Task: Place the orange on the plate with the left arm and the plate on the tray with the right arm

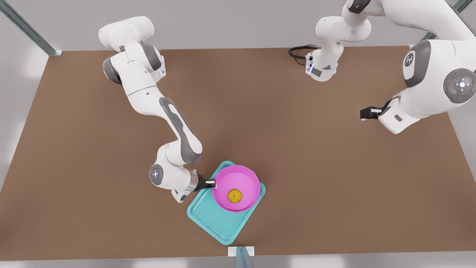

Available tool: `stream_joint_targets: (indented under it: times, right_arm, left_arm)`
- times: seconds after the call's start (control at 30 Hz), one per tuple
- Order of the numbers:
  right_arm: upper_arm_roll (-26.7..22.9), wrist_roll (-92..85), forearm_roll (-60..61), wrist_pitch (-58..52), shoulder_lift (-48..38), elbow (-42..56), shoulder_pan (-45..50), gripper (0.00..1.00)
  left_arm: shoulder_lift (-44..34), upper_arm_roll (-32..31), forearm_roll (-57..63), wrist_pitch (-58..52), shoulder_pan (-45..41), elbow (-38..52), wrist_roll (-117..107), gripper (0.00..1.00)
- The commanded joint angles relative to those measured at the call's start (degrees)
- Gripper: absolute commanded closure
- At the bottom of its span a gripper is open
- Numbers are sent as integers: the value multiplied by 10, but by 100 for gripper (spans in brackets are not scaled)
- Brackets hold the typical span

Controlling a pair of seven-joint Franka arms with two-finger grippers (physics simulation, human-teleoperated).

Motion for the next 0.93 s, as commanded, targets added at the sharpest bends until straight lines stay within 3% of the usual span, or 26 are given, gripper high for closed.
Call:
stream_joint_targets:
  times: [0.0, 0.17, 0.2, 0.33, 0.4, 0.47, 0.5, 0.53, 0.57, 0.67, 0.73, 0.9]
  right_arm:
    - [0, 9, -1, 29, 15, 11, -5, 79]
    - [0, 12, -1, 29, 12, -6, -6, 78]
    - [0, 13, -1, 29, 12, -7, -5, 0]
    - [0, 13, 2, 28, 2, -7, -4, 0]
    - [-1, 10, -8, 2, -71, -53, -31, 0]
    - [-8, 9, -140, -216, -166, -67, -98, 0]
    - [-19, 10, -261, -346, -212, -69, -125, 0]
    - [-23, -38, -420, -415, -270, -109, -140, 0]
    - [-24, -118, -472, -421, -323, -114, -160, 0]
    - [-25, -122, -475, -493, -455, -116, -177, 0]
    - [-24, -128, -462, -497, -515, -169, -190, 0]
    - [-24, -127, -458, -497, -538, -193, -190, 0]
  left_arm:
    - [1, 0, 1, -1, 0, 0, -1, 0]
    - [1, 0, 1, 0, 0, 0, -2, 0]
    - [1, 0, 1, 1, 0, 0, -2, 0]
    - [1, 0, -1, 1, 0, 0, -2, 0]
    - [0, 0, 0, -1, 0, 0, -2, 0]
    - [0, 0, -2, -1, 0, 1, 0, 0]
    - [1, 1, -3, -7, 1, 1, 1, 0]
    - [1, 1, -3, -8, 1, 1, 0, 0]
    - [1, 1, -3, -8, 1, 1, 0, 0]
    - [1, 0, -3, -8, 0, 1, -1, 0]
    - [2, 0, -3, -8, 0, 1, -2, 0]
    - [3, 0, -3, -8, 0, 1, -2, 0]
